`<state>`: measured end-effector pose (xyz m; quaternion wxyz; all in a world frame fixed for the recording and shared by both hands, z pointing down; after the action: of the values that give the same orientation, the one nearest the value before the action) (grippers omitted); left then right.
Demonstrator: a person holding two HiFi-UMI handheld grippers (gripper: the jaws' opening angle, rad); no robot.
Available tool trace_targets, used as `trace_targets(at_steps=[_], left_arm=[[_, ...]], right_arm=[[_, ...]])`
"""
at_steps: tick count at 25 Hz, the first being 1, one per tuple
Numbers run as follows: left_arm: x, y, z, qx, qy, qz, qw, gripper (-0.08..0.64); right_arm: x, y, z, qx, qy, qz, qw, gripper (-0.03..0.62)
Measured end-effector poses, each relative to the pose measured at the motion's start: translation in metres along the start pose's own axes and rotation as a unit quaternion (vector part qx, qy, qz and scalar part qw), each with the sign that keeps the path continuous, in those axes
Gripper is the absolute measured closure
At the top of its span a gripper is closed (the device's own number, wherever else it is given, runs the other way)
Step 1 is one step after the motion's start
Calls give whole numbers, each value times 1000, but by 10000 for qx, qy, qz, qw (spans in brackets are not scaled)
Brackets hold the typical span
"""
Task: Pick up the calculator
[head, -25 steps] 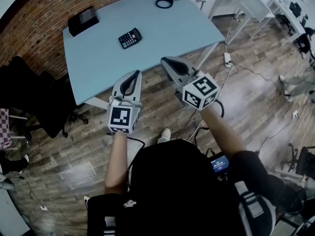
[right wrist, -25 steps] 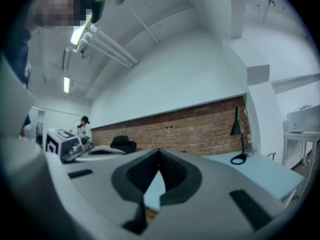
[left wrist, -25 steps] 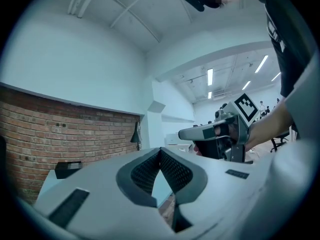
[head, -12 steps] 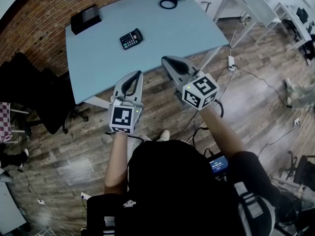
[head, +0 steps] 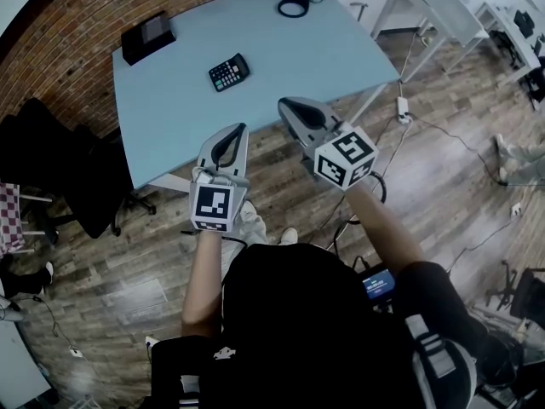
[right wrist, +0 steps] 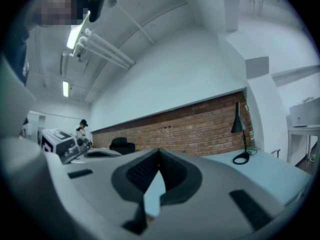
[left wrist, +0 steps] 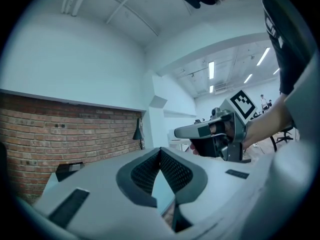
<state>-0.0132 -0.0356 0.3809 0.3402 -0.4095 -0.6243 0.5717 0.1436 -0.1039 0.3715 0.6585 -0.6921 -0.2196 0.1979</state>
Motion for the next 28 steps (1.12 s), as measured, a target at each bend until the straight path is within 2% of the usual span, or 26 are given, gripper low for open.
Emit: trace_targets(at_steps=[7, 20, 28], left_arm=[[-25, -5, 33, 11, -199, -22, 9998, 551], [-67, -16, 115, 601, -508, -211, 9967, 551], [-75, -27, 155, 547, -694, -232, 9958, 551]], right_arm=[[-32, 1, -15, 61, -146, 19, 9999, 589], [-104, 0, -39, 145, -492, 203, 9985, 589], [-140, -9, -43, 120, -723, 412, 9965, 589]])
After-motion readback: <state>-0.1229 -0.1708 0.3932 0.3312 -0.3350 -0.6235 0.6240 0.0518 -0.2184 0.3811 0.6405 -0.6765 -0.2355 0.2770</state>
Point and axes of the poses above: the fingertips, and each gripper's own axes: x backward along the fingers, z to its left, y out of its top, the point moved 7 cm from there along x, backward along the fingers, and after that the axes turned 4 degrees about x, right-handed, at the moved point
